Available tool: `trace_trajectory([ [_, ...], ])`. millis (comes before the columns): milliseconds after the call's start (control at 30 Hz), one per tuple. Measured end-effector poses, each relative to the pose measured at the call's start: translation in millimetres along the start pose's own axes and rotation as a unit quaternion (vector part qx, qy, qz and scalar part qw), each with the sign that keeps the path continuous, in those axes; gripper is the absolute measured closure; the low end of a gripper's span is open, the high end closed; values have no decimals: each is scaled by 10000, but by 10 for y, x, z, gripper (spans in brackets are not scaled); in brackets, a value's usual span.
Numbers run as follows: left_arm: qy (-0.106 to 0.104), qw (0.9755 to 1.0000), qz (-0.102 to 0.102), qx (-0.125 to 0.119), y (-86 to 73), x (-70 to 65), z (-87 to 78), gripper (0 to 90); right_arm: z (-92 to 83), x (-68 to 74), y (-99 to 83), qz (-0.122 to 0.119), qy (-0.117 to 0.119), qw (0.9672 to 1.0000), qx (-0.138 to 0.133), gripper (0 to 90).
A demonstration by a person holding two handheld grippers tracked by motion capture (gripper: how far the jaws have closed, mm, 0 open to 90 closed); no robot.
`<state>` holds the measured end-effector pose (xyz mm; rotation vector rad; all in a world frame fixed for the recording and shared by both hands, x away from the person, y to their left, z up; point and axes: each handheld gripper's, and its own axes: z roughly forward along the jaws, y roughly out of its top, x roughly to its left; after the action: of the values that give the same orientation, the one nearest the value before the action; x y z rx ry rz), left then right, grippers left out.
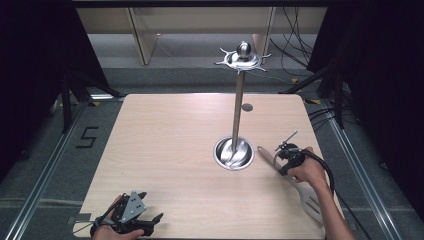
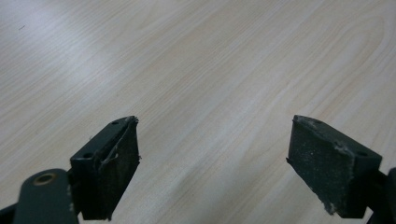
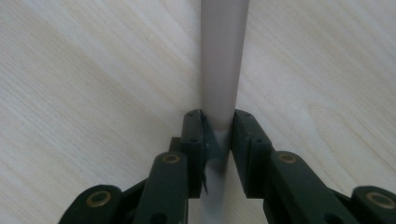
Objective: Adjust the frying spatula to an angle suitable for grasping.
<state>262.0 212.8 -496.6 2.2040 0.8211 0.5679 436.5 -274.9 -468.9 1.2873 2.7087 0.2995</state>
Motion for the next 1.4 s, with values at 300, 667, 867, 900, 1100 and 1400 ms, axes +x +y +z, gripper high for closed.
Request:
trace_trajectory([
  [300, 24, 10000, 22, 5, 0, -5, 4, 159, -305, -66, -141, 125, 41, 9966, -818, 761],
  [667, 17, 10000, -18, 23, -6, -11, 18, 159, -629, -139, -364, 156, 122, 9827, -1839, 762],
  [867, 33, 10000, -20, 19, -5, -2, 11, 159, -864, -122, -495, 288, 27, 9673, -2519, 762],
  [900, 32, 10000, -11, 25, -7, -5, 13, 159, -881, -137, -512, 120, -100, 9653, -2607, 763],
  [1100, 36, 10000, -28, -21, -4, -14, 20, 159, -1057, -57, -617, 201, -120, 9634, -2672, 762],
  [1400, 10, 10000, -35, -20, -4, -18, 19, 159, -1204, -7, -673, 233, 61, 9495, -3130, 762],
])
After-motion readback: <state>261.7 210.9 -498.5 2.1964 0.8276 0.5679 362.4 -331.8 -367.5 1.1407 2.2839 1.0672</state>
